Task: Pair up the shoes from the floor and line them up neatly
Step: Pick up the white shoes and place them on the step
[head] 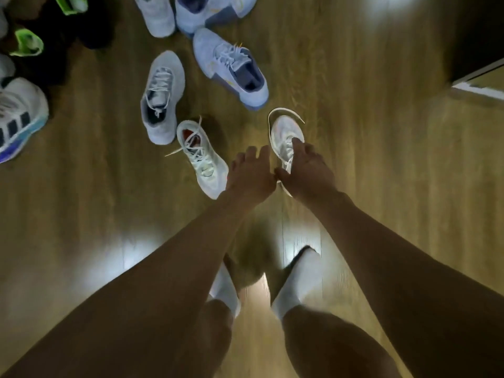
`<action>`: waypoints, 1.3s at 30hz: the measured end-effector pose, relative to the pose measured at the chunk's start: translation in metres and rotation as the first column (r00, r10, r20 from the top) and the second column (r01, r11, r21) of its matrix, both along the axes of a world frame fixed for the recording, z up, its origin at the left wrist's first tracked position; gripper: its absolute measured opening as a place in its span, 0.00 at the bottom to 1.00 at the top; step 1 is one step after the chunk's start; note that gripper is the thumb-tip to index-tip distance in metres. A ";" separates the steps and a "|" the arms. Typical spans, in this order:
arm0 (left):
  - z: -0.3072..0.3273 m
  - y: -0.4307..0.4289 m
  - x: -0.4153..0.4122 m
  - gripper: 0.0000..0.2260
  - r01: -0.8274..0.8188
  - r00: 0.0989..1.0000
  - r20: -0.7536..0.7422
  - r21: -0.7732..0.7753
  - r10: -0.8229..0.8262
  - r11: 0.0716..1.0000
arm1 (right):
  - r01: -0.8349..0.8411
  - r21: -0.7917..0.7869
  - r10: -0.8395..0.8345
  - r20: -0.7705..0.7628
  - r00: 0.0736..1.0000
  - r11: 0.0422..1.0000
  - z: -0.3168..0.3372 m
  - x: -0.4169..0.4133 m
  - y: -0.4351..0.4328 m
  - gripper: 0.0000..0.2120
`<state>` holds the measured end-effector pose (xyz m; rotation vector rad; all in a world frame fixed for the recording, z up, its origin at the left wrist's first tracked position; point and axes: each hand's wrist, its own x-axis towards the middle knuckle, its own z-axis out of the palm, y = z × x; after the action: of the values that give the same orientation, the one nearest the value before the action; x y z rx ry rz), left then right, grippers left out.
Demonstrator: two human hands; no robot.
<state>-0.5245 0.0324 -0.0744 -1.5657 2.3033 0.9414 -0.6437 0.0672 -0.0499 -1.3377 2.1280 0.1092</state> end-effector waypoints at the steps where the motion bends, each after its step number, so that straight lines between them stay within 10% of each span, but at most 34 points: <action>1: -0.027 -0.002 -0.002 0.24 0.026 1.000 0.000 -0.013 -0.026 1.000 | 0.005 0.002 -0.005 0.001 1.000 1.000 -0.025 -0.001 -0.006 0.36; 10: -0.180 -0.054 -0.058 0.35 0.126 0.984 -0.137 0.117 -0.110 0.985 | -0.024 0.058 0.028 -0.075 0.997 0.998 -0.186 -0.045 -0.056 0.38; 23: -0.211 -0.061 -0.050 0.33 0.154 0.930 -0.346 0.066 -0.123 0.986 | 0.026 0.017 -0.025 -0.036 0.999 1.000 -0.230 -0.057 -0.072 0.43; 33: -0.175 -0.096 0.053 0.36 0.286 0.939 -0.154 -0.147 -0.308 0.947 | -0.114 -0.044 0.114 -0.001 0.994 0.993 -0.196 0.028 -0.093 0.41; 39: -0.161 -0.120 0.119 0.44 0.630 0.747 0.409 -0.184 -0.524 0.754 | -0.322 0.010 0.322 -0.080 0.943 0.947 -0.183 0.065 -0.087 0.48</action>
<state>-0.4051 -0.0878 -0.2356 -0.8575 2.5091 0.1372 -0.5784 -0.0201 -0.2333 -1.7007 1.9555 0.2973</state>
